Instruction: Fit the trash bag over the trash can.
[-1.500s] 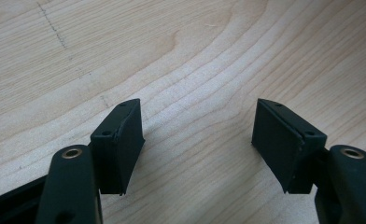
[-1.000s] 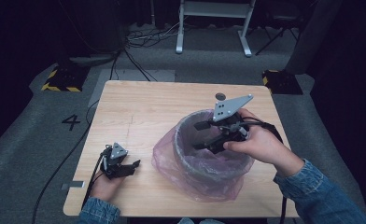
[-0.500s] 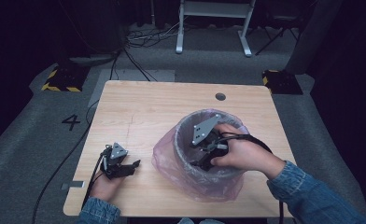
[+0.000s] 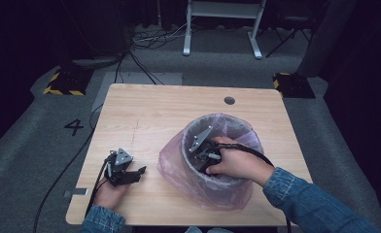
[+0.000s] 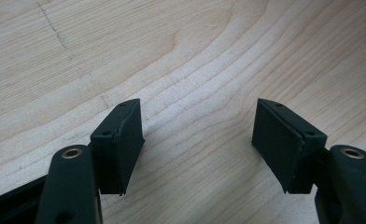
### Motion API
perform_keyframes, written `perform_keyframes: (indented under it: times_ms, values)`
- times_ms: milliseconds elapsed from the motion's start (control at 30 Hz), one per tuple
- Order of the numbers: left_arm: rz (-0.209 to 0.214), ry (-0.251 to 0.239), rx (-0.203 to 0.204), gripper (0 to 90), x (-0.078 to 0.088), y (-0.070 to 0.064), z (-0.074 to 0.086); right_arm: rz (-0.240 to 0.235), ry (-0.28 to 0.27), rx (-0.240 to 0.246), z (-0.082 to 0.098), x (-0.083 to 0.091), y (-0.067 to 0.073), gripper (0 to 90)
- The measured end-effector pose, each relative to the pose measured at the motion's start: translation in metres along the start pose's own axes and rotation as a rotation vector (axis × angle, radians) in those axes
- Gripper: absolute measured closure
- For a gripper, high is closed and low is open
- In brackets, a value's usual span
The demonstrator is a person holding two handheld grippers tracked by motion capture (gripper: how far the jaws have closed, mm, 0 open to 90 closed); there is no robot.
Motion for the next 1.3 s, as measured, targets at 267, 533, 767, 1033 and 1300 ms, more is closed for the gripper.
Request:
perform_keyframes:
  times_ms: [267, 533, 767, 1033, 1300]
  values:
    - [0.000, 0.000, 0.000, 33.5, 0.000, 0.000, 0.000, -0.013, 0.095, -0.030, 0.004, -0.019, -0.002, 27.0]
    - [-0.001, 0.000, 0.000, 33.5, 0.000, 0.000, 0.000, -0.014, -0.081, -0.055, -0.006, 0.038, -0.008, 27.0]
    - [0.000, 0.000, 0.002, 33.4, 0.000, 0.000, 0.000, 0.062, -0.205, -0.099, -0.005, 0.082, -0.019, 28.3]
    - [-0.001, -0.001, 0.002, 33.3, 0.000, 0.000, 0.000, 0.134, -0.334, -0.226, 0.012, 0.119, -0.037, 29.7]
    - [-0.002, 0.000, 0.001, 33.2, 0.000, 0.000, 0.000, 0.222, -0.445, -0.293, 0.034, 0.149, -0.054, 29.9]
Point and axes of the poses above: each handheld gripper's, and its own axes: x roughly backward along the jaws, z roughly out of its underside, y roughly to its left, the point moved 1 cm from there along -x, roughly forward along the jaws, and after that the axes turned 3 degrees about z, right-handed, at the moved point
